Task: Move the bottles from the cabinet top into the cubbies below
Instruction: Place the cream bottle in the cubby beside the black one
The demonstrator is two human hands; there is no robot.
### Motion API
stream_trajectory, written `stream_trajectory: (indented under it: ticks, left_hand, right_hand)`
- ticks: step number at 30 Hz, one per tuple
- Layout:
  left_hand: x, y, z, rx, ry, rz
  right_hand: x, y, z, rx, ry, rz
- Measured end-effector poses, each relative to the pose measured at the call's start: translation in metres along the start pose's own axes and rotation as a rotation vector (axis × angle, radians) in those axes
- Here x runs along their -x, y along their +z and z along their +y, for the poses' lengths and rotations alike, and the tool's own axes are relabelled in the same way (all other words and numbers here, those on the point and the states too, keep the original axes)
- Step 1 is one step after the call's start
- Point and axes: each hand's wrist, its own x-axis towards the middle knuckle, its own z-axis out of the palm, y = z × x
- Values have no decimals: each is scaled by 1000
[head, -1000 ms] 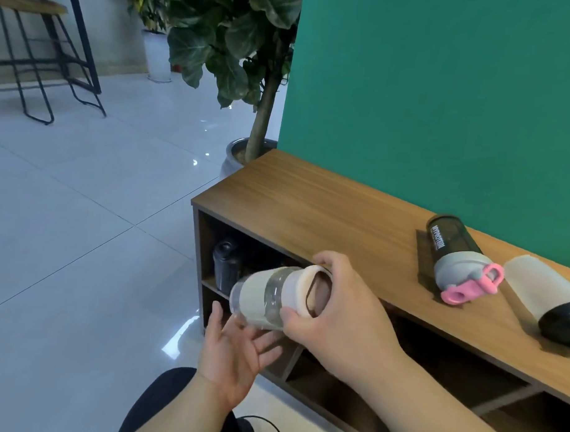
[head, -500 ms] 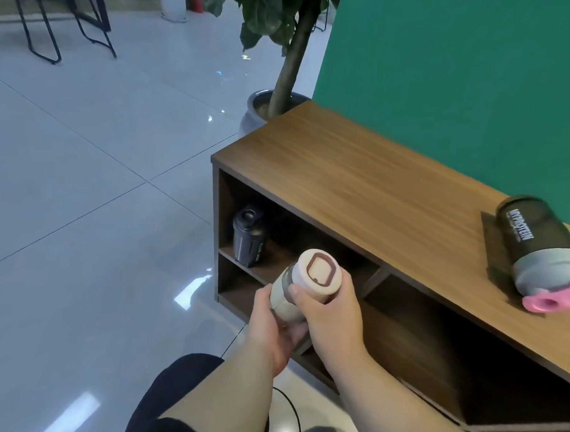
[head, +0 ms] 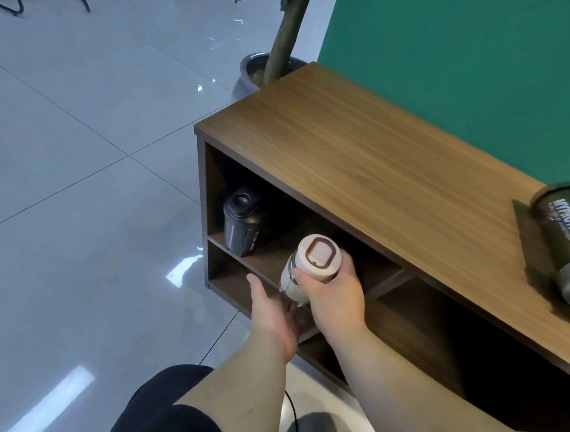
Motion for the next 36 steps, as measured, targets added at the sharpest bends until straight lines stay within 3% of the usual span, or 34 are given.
stream_trajectory:
  ticks: [11,29,36]
  left_hand:
    - [-35,-2,3,-67,86,53]
    - [-36,4,9,-1,-36,-83]
    - [-28,5,11,-58,-35,50]
  right_hand:
    - [-22,14,7,-120,95,-12]
    - [-25,23,10,-192,132,17]
    - [-9,11,3,-125,236,-101]
